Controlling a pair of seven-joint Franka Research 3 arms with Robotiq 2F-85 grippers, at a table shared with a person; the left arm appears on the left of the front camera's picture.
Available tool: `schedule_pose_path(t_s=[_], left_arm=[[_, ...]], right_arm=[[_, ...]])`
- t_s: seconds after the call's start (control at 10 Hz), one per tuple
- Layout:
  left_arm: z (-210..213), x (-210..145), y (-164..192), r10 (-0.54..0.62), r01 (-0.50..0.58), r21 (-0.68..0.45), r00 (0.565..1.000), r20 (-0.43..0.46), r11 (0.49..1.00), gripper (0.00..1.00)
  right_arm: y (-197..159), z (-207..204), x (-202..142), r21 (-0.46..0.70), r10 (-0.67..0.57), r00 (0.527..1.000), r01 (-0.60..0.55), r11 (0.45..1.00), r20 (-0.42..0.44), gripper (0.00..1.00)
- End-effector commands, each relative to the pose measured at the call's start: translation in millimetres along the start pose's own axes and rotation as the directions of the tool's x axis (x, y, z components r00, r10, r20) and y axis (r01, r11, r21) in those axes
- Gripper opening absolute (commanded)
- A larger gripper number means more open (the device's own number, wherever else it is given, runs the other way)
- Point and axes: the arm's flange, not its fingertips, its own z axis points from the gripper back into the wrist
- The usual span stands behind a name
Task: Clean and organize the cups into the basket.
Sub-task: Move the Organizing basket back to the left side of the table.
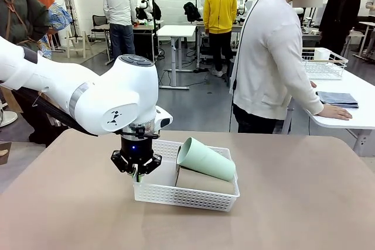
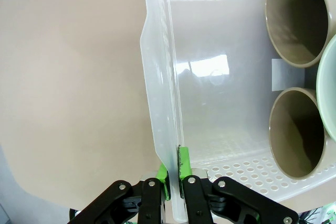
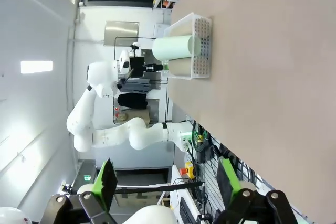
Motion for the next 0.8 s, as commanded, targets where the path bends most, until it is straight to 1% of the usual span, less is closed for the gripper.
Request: schedule_pose_path(t_s=[0.0, 0.1, 0.2, 0.7], left_arm=[[1.9, -1.0, -2.2, 0.012, -0.012, 0.005, 1.0, 0.01, 1.0, 0.0], [1.9, -1.0, -2.2, 0.012, -0.012, 0.005, 1.0, 0.01, 1.0, 0.0], [1.9, -1.0, -2.2, 0.012, -0.012, 0.005, 1.0, 0.01, 1.0, 0.0], [1.9, -1.0, -2.2, 0.012, -0.012, 0.005, 1.0, 0.01, 1.0, 0.0]], right_arm=[[-2.7, 10.1, 0.1, -0.025, -0.043, 0.999, 0.043, 0.999, -0.023, 1.0], [-4.7, 8.7, 3.8, -0.015, -0.022, 0.999, 0.022, 1.0, -0.039, 1.0], [-4.0, 4.5, -0.4, -0.01, -0.014, 1.0, 0.014, 1.0, -0.005, 1.0], [-4.0, 4.5, -0.4, -0.01, -0.014, 1.0, 0.014, 1.0, -0.005, 1.0]])
